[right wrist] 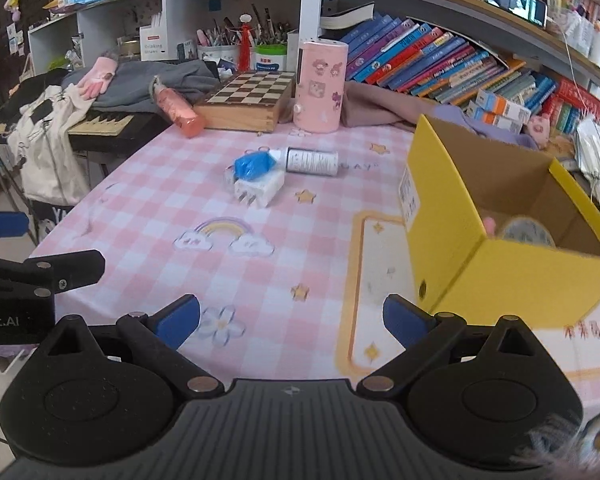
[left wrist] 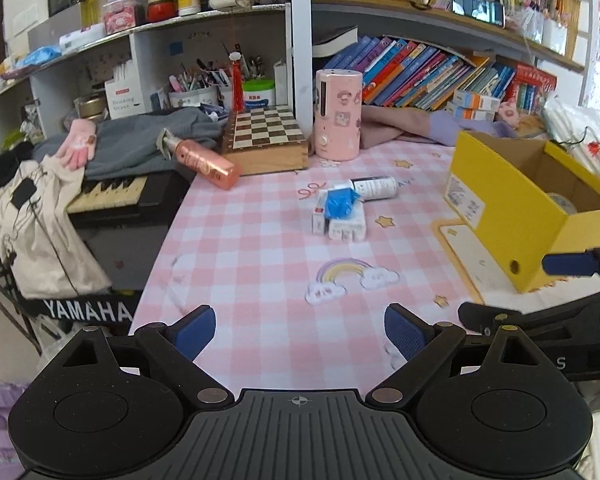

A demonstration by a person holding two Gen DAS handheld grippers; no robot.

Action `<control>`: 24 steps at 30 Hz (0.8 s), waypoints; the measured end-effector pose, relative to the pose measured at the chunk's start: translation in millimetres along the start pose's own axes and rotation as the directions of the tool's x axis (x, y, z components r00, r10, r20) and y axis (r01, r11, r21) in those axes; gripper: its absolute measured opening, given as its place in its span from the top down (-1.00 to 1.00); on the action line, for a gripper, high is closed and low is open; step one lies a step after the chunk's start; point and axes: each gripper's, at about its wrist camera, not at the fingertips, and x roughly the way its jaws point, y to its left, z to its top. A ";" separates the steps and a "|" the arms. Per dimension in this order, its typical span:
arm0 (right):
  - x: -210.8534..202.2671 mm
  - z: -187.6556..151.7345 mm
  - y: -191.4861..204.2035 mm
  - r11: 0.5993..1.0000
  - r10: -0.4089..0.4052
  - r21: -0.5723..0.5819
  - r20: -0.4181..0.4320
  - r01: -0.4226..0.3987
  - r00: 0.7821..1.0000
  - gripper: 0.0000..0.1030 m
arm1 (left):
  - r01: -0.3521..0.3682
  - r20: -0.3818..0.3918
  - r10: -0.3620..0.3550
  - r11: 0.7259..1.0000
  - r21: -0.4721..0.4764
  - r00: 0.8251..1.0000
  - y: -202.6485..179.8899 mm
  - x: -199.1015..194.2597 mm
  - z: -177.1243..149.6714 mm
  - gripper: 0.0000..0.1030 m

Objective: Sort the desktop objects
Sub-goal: 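Move both tools toward the larger white charger and red-white medicine box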

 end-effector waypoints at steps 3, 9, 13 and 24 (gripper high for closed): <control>17.4 14.1 -4.7 1.000 0.000 -0.001 0.014 0.000 1.000 -0.88 | -0.017 -0.002 0.017 1.000 0.008 1.000 -0.5 17.5 11.7 -0.82; 55.9 47.2 -19.3 0.999 0.030 0.008 0.036 -0.031 0.999 -0.87 | -0.028 -0.009 0.028 0.999 -0.043 1.000 4.7 50.2 38.6 -0.82; 86.7 62.2 -25.0 0.997 0.076 -0.021 0.022 -0.075 0.997 -0.86 | -0.039 -0.008 0.038 0.997 -0.071 0.999 9.2 67.1 60.1 -0.82; 175.6 90.8 3.4 0.976 0.188 -0.108 -0.037 -0.191 0.982 -0.81 | -0.081 -0.064 0.076 0.994 -0.075 0.995 20.1 95.9 89.3 -0.82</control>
